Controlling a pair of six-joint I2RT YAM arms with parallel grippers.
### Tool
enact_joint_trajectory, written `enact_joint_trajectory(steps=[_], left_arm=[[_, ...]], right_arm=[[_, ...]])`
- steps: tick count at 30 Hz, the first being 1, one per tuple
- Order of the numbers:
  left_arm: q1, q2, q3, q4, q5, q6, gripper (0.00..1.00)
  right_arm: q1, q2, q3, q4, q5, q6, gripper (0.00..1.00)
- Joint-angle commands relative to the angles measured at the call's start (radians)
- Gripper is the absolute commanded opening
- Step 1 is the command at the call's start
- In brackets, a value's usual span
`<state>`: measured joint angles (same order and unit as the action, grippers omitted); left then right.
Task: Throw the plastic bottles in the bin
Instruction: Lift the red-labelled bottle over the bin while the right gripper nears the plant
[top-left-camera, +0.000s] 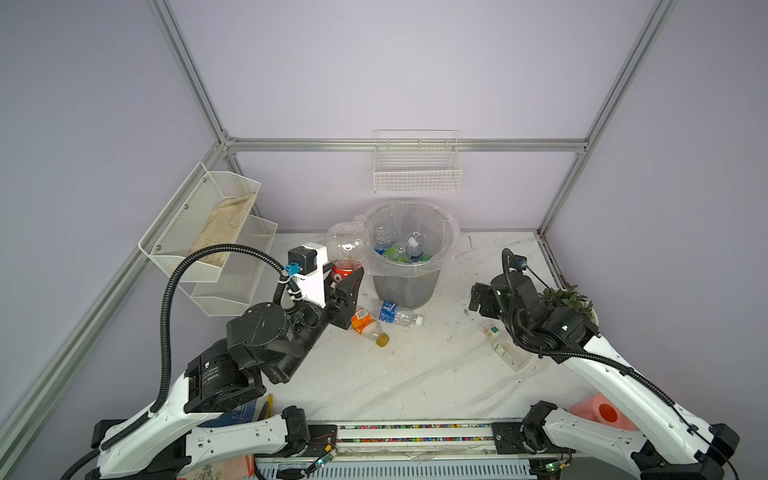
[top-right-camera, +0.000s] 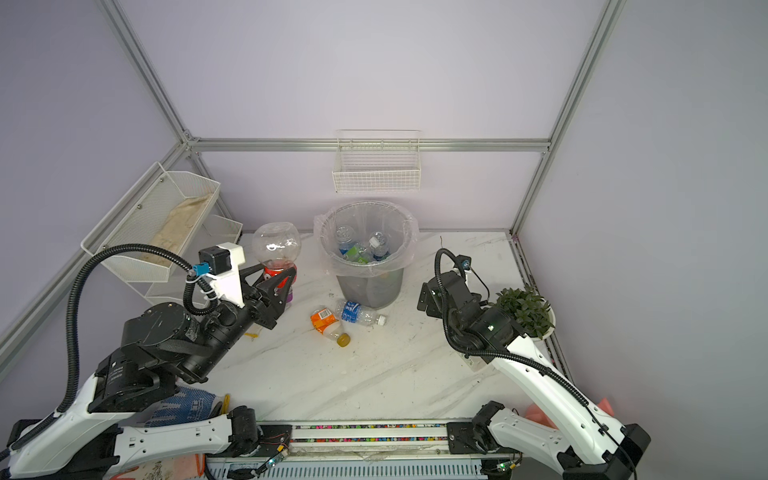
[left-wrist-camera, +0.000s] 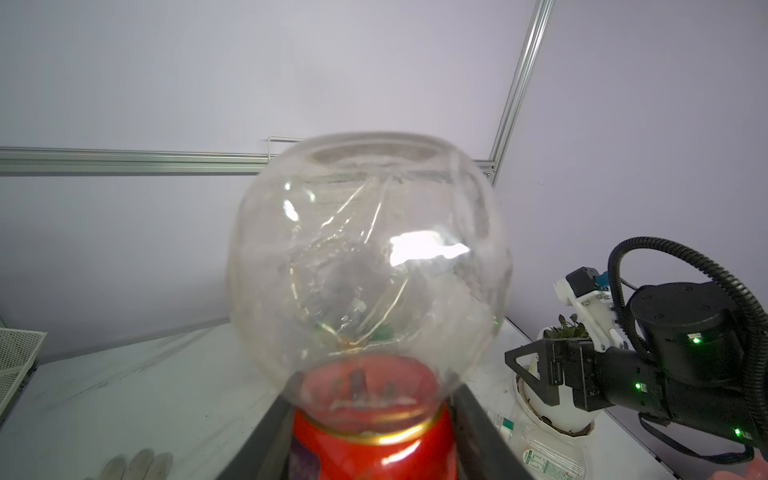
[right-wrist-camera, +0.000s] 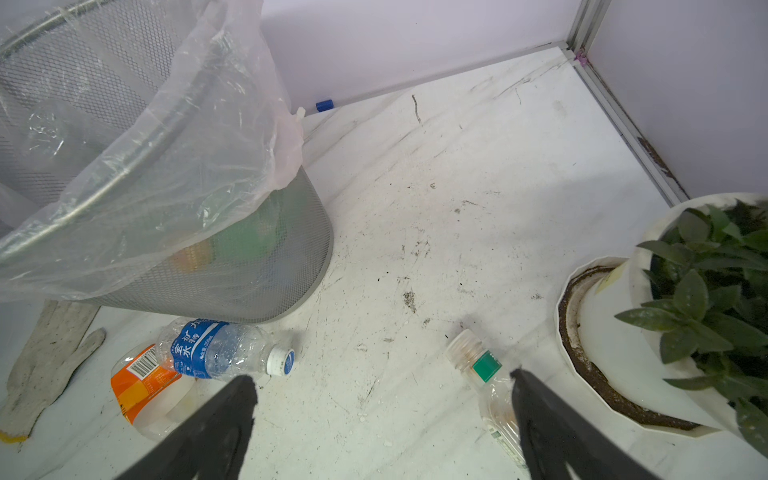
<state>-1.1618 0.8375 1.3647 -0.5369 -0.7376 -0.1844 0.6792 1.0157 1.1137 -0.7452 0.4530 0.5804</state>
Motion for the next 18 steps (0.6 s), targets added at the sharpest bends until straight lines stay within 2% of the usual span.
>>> enact_joint_trajectory(steps=[1,18], left_arm=[[-0.003,0.002,-0.006,0.053,-0.012,0.043,0.41],[-0.003,0.097,0.103,0.137,0.024,0.171,0.41]], right_arm=[[-0.003,0.001,-0.019,-0.01,-0.008,0.025,0.98],[-0.003,0.009,-0.099,0.022,-0.079,0.053,0.97]])
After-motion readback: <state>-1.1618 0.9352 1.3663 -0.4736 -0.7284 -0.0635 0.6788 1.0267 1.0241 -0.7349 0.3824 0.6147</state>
